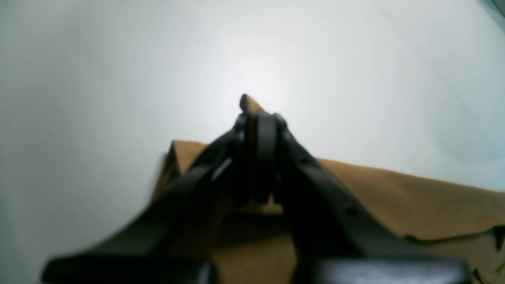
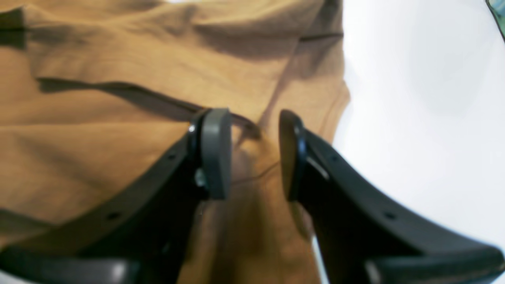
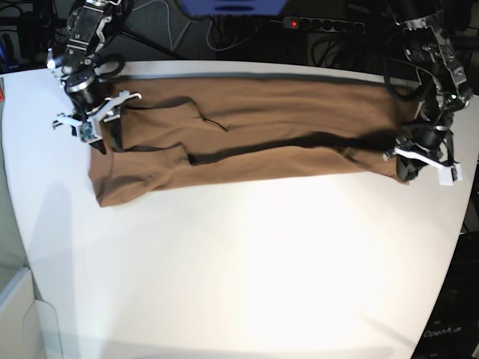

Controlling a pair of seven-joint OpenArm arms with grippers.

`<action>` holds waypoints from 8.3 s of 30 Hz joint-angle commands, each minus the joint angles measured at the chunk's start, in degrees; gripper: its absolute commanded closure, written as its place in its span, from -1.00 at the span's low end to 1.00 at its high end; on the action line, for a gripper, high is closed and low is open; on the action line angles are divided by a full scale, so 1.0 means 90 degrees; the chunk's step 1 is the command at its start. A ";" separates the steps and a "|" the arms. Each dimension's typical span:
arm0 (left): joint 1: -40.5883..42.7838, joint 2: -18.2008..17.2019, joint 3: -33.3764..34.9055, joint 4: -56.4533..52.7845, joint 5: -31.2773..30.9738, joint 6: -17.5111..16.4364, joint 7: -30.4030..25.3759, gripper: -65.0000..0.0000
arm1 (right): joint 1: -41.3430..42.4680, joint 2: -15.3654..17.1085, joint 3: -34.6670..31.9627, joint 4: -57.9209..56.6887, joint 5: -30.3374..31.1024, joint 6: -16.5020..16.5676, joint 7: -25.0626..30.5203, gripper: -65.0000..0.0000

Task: Fold the T-shirt properly
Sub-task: 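Release the hem and raise both grippers off the folded shirt, then hold both strip ends and pull them apart to straighten the strip, then open the left gripper and raise it off the strip end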

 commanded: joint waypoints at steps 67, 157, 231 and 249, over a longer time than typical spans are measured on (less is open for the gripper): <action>0.0008 -0.0060 -0.0037 0.0502 -0.0120 -0.0037 -0.0128 0.93 | 0.0161 0.0070 -0.0255 0.0537 -0.0755 -0.0030 0.0593 0.98; 0.0916 -0.0216 -0.0047 0.0561 -0.0071 -0.0047 -0.0186 0.93 | -0.2526 -0.0613 -0.0597 0.2011 -0.0765 -0.0030 0.0759 0.99; 0.0516 -0.0411 -0.1747 0.0482 0.2283 -0.2377 -0.0128 0.22 | -0.2086 -0.0613 0.0018 0.2031 -0.0091 -0.0030 0.0778 0.39; -0.0627 0.0888 -0.0985 -0.0416 0.3631 -0.2377 -0.0167 0.38 | -0.1842 -0.0613 0.0546 0.2002 -0.0110 -0.0030 0.0749 0.83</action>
